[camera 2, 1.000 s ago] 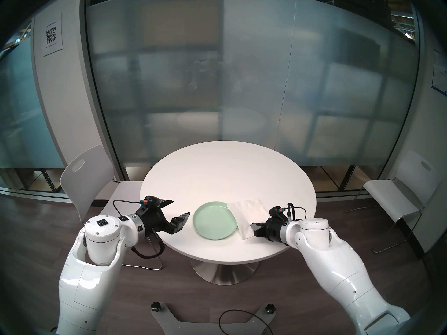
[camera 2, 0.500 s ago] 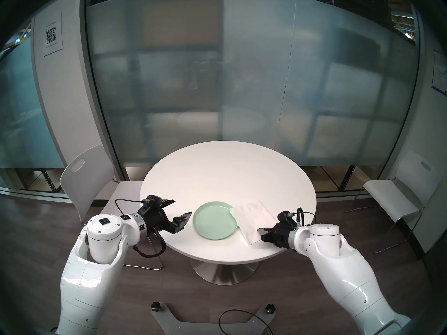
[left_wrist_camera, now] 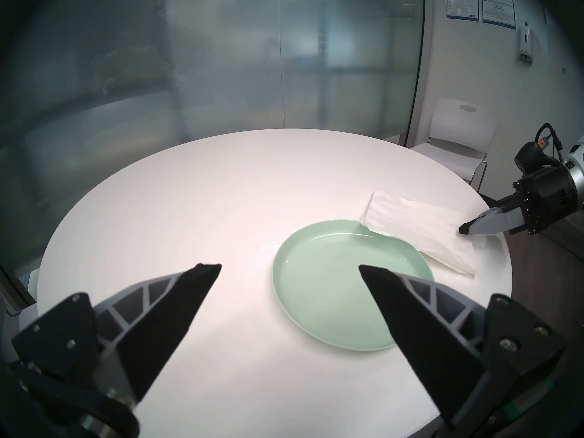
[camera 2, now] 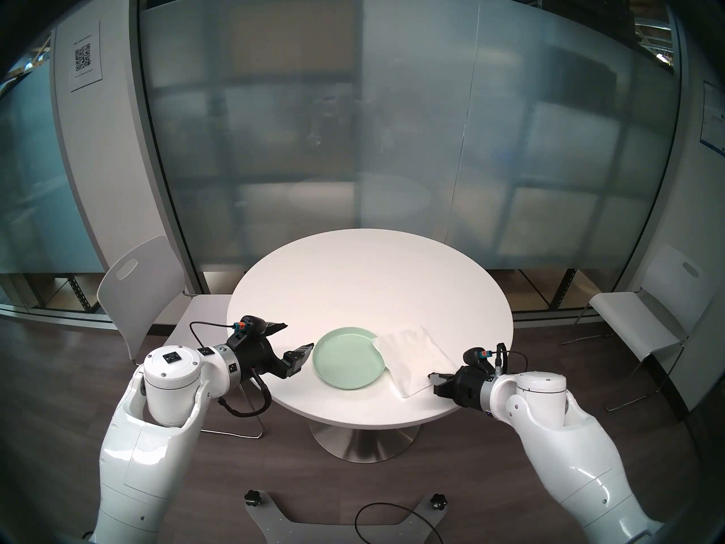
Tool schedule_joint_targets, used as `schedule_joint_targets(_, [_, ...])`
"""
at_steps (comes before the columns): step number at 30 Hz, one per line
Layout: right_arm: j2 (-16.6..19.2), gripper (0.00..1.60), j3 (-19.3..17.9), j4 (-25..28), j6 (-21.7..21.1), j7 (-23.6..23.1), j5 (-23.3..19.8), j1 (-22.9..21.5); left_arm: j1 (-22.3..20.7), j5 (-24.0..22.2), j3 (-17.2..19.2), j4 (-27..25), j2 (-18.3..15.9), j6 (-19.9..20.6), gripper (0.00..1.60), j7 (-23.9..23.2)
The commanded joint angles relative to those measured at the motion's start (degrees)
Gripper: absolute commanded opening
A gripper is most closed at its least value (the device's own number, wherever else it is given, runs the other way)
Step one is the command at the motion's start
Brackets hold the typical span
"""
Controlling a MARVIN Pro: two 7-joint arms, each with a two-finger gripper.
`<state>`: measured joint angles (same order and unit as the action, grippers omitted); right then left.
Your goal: Fold the napkin in half twice and place it beside the plate
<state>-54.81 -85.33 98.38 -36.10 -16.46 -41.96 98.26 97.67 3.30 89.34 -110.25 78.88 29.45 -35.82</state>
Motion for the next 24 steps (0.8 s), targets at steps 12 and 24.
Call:
schedule_joint_targets(12, [-3.2, 0.48, 5.5, -3.8, 4.8, -0.8, 4.8, -9.3, 0.2, 0.2, 0.2, -2.1, 0.0, 0.2, 1.60, 0.4])
schedule_joint_targets(24, [-4.9, 0.48, 9.4, -10.9, 5.3, -3.3, 7.4, -14.1, 1.4, 0.0, 1.2, -3.1, -0.1, 0.4, 1.60, 1.2])
